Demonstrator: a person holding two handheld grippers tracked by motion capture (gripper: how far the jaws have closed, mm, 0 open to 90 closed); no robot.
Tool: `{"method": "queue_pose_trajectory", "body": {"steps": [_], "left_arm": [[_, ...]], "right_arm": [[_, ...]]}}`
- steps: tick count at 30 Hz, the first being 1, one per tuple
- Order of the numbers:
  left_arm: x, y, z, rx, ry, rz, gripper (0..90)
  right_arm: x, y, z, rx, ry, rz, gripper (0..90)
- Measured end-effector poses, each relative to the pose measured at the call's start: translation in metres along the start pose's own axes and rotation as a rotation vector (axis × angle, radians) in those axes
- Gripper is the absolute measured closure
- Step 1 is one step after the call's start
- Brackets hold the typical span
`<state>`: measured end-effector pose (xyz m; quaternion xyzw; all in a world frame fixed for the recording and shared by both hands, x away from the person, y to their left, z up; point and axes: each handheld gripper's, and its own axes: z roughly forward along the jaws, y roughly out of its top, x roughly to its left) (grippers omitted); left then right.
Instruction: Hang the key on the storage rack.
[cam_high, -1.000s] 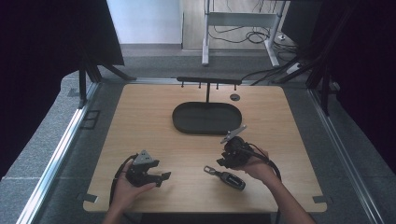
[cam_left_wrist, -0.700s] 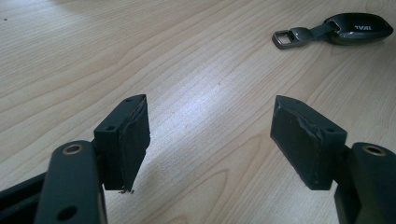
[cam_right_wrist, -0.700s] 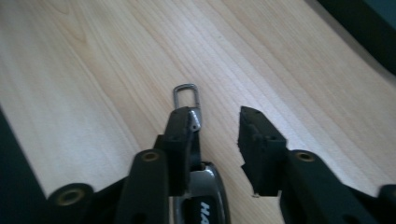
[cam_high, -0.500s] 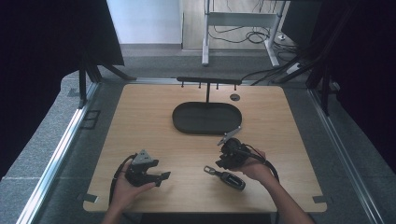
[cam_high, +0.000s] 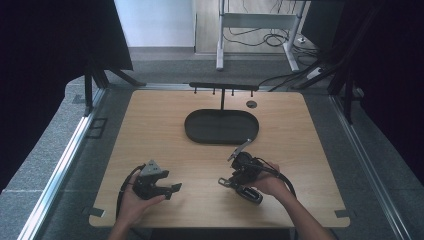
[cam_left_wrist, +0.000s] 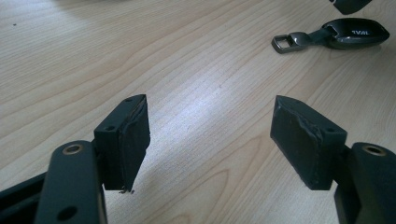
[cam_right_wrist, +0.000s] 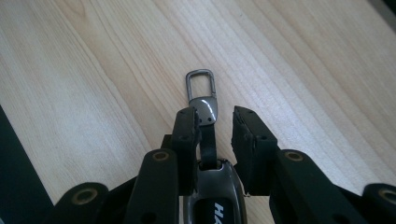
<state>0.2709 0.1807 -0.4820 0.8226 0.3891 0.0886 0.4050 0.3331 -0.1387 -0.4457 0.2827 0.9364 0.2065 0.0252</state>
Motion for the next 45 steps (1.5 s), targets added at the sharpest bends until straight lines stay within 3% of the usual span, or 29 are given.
{"method": "queue_pose_trajectory", "body": {"steps": [23,33,45], "left_arm": [[0.001,-0.001,0.001,0.005,0.000,-0.002,29.1],[0.001,-0.001,0.001,0.006,-0.001,-0.001,29.1],[0.000,-0.001,0.002,0.012,-0.003,0.001,29.0]], "right_arm": [[-0.002,-0.004,0.027,0.112,0.029,-0.001,71.8],[0.001,-0.003,0.034,0.154,0.015,-0.003,73.2],[0.006,0.001,0.037,0.193,-0.040,-0.020,77.5]]}}
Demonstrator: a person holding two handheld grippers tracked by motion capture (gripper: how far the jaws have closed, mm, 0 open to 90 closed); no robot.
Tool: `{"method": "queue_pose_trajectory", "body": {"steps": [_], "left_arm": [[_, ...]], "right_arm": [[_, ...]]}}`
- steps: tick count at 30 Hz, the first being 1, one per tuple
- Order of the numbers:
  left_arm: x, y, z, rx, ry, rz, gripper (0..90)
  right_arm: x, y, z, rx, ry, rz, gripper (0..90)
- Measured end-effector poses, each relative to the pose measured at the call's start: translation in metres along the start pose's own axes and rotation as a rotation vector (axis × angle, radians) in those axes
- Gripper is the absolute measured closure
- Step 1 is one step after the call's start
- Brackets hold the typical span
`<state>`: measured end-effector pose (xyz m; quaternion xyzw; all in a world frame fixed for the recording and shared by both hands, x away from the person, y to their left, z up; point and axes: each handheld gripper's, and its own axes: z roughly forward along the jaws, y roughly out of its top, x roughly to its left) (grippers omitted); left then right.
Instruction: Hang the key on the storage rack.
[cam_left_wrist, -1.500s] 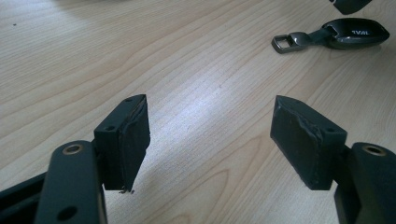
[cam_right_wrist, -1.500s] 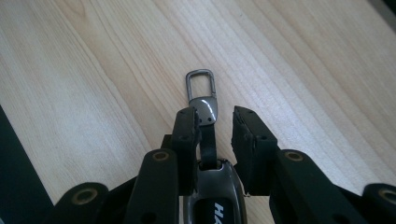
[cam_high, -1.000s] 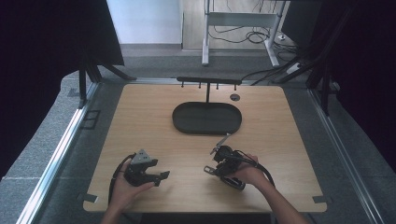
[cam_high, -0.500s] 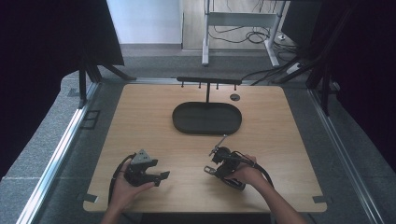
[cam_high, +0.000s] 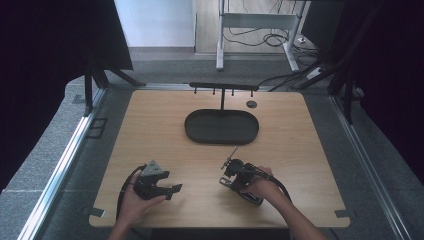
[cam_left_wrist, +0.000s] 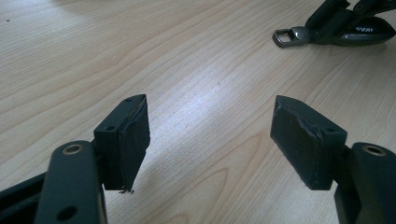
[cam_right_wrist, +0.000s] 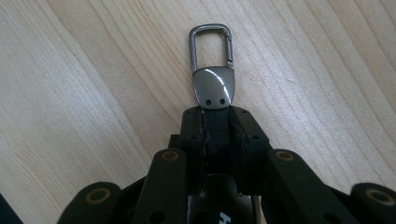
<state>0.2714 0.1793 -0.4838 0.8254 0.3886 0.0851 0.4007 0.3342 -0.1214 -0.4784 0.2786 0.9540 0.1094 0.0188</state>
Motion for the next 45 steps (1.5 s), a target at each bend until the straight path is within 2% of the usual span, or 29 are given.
{"method": "queue_pose_trajectory", "body": {"steps": [19,37,45], "left_arm": [[0.000,0.000,0.001,0.005,0.001,-0.003,29.1],[0.000,0.000,0.002,0.009,0.001,-0.001,29.1],[0.001,0.000,0.001,0.006,0.002,-0.004,29.1]], "right_arm": [[-0.002,-0.002,0.000,-0.011,-0.004,0.023,79.5],[-0.004,-0.007,-0.001,-0.045,0.011,0.031,80.3],[-0.010,-0.012,-0.004,-0.067,0.025,0.055,80.6]]}}
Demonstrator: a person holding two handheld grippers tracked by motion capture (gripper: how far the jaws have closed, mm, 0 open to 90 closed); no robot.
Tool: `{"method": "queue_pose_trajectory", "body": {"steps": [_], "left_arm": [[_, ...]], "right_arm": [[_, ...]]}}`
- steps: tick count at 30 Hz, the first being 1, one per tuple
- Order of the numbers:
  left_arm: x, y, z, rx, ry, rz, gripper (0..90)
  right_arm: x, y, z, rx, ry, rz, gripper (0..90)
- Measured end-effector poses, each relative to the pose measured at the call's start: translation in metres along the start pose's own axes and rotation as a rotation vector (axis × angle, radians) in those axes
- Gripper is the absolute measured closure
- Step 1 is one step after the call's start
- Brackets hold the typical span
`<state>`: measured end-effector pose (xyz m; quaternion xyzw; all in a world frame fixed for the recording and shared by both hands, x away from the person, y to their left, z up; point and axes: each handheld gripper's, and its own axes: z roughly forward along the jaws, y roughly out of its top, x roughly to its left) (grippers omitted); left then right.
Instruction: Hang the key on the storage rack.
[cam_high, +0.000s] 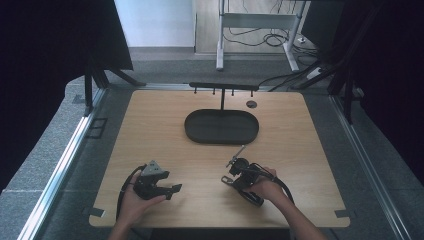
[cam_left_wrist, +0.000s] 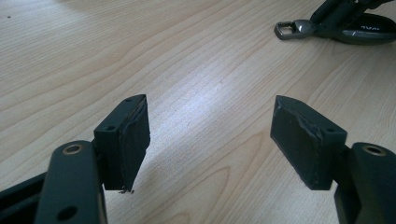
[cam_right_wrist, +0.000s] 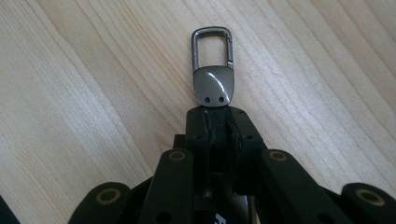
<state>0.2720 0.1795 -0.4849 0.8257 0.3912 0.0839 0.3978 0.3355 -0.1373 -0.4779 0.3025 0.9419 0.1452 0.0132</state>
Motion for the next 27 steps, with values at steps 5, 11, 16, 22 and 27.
{"method": "queue_pose_trajectory", "body": {"steps": [5,11,16,22,27], "left_arm": [[-0.001,0.000,0.001,0.002,0.000,0.003,29.1],[-0.001,0.000,0.002,0.006,-0.001,0.003,29.1],[-0.001,0.000,0.002,0.006,0.000,0.003,29.1],[-0.001,0.000,0.002,0.003,-0.002,0.003,29.1],[-0.002,0.000,0.002,0.009,-0.003,0.008,29.1]], "right_arm": [[-0.004,-0.007,-0.007,-0.039,0.001,0.014,80.7],[-0.007,-0.012,-0.012,-0.079,-0.001,0.033,80.7],[-0.009,-0.013,-0.017,-0.115,-0.006,0.048,80.7],[-0.008,-0.017,-0.024,-0.162,-0.012,0.058,80.7],[-0.006,-0.021,-0.033,-0.218,-0.011,0.062,80.7]]}}
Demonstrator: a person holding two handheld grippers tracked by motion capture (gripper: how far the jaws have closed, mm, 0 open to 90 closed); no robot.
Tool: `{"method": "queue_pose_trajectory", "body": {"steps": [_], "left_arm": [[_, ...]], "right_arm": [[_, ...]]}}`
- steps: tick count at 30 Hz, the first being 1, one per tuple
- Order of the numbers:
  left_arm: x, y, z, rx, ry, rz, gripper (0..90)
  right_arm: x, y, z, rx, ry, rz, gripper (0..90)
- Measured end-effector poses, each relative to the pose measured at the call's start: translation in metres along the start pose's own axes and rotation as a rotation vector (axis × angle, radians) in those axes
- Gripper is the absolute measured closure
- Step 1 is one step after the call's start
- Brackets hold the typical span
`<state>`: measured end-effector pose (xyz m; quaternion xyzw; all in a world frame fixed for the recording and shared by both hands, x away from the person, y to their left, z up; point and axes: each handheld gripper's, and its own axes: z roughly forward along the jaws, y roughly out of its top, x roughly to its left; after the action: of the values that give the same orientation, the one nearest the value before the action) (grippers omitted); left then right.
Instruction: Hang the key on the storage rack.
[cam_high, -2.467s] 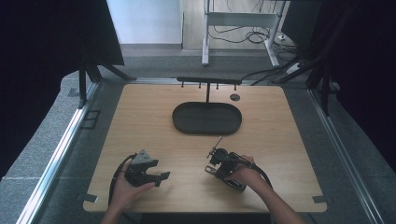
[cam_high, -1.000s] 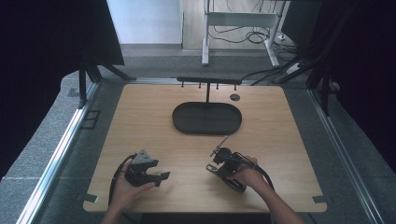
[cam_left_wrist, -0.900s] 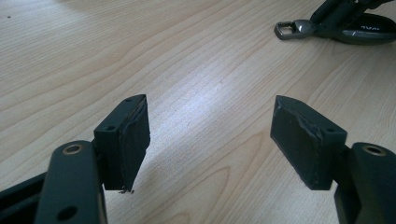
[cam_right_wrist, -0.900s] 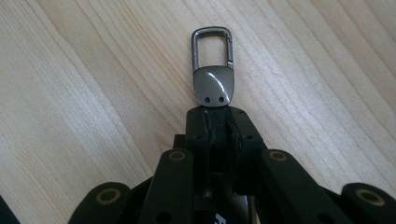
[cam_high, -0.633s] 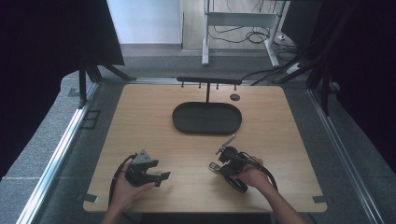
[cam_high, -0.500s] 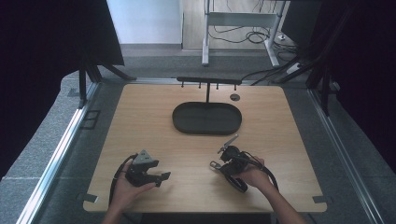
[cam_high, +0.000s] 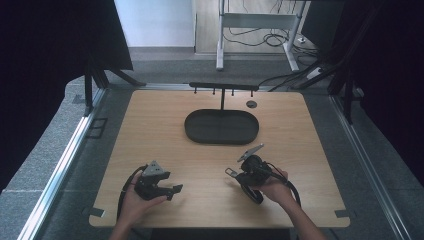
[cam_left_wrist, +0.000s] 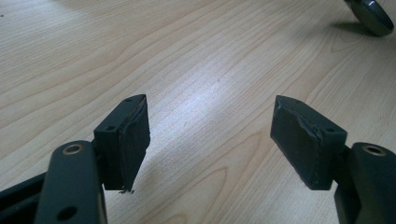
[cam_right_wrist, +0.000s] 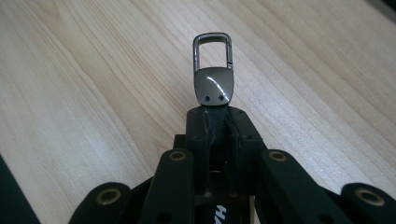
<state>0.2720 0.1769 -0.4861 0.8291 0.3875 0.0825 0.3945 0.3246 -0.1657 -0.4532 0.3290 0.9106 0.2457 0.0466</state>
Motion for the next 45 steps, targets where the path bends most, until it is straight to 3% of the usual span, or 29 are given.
{"method": "queue_pose_trajectory", "body": {"steps": [8,20,45], "left_arm": [[-0.001,0.000,0.001,-0.001,-0.004,0.004,29.0],[-0.002,0.000,0.002,0.001,-0.002,0.005,28.9],[-0.002,0.000,0.002,0.005,-0.004,0.004,28.9]], "right_arm": [[-0.005,-0.006,-0.016,-0.094,-0.013,0.040,80.8],[-0.005,-0.013,-0.034,-0.239,-0.037,0.058,80.8],[-0.013,-0.008,-0.058,-0.346,-0.077,0.087,80.7]]}}
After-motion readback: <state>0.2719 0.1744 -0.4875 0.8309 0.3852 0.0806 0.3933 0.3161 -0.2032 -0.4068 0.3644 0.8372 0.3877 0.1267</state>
